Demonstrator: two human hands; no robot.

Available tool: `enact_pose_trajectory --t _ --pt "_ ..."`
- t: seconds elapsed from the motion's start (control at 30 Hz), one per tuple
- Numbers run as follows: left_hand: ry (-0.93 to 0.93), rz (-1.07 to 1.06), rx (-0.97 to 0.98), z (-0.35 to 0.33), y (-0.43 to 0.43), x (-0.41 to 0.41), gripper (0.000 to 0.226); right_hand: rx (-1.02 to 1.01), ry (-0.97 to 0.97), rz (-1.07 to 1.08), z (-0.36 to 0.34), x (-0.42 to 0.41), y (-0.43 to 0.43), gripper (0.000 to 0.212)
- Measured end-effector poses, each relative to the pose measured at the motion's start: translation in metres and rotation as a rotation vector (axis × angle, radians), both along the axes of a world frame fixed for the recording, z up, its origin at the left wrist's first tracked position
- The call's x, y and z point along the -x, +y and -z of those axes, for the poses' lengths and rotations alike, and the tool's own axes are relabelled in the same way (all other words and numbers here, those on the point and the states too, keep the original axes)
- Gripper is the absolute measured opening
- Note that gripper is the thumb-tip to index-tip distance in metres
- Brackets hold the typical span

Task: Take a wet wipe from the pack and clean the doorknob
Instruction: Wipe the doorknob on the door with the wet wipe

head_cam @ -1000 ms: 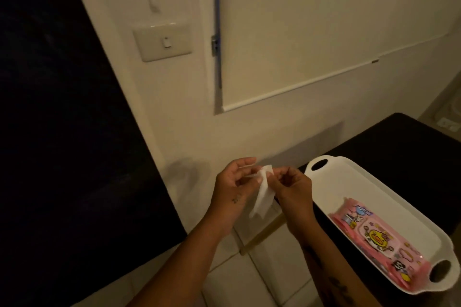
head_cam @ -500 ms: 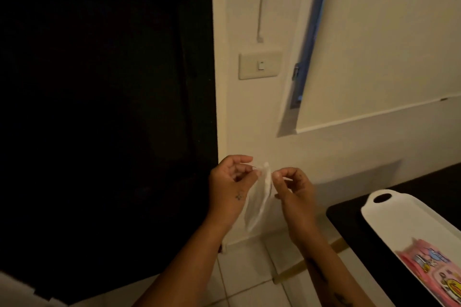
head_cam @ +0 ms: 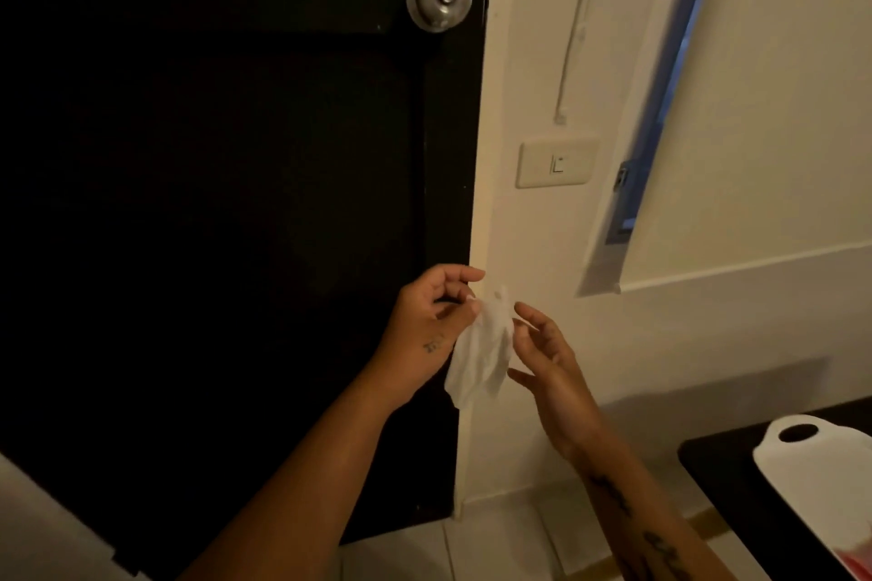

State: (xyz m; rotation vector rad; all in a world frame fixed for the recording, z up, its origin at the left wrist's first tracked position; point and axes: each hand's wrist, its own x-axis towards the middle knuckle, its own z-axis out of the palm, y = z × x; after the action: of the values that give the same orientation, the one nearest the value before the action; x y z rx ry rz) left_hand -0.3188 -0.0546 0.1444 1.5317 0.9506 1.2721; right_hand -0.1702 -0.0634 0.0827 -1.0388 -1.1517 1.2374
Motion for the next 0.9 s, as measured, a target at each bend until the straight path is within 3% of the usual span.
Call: enact_pose_trajectory --t 0.17,0.43,0.9 --pt "0.007 -0.008 -0.058 -0.023 0.012 0.012 0.025 0.026 0.145 -0.075 -0.015 0.007 0.022 0.047" --pt "-0.005 -0.204 -0.122 -0.058 0.043 0.023 0.028 -0.17 0.043 0.071 -0.064 0.009 0.061 0.006" --pt "0.046 -0.449 -0.309 -0.155 0.104 0.02 0.02 -0.577 -0.119 0.353 -0.209 0.015 0.145 0.015"
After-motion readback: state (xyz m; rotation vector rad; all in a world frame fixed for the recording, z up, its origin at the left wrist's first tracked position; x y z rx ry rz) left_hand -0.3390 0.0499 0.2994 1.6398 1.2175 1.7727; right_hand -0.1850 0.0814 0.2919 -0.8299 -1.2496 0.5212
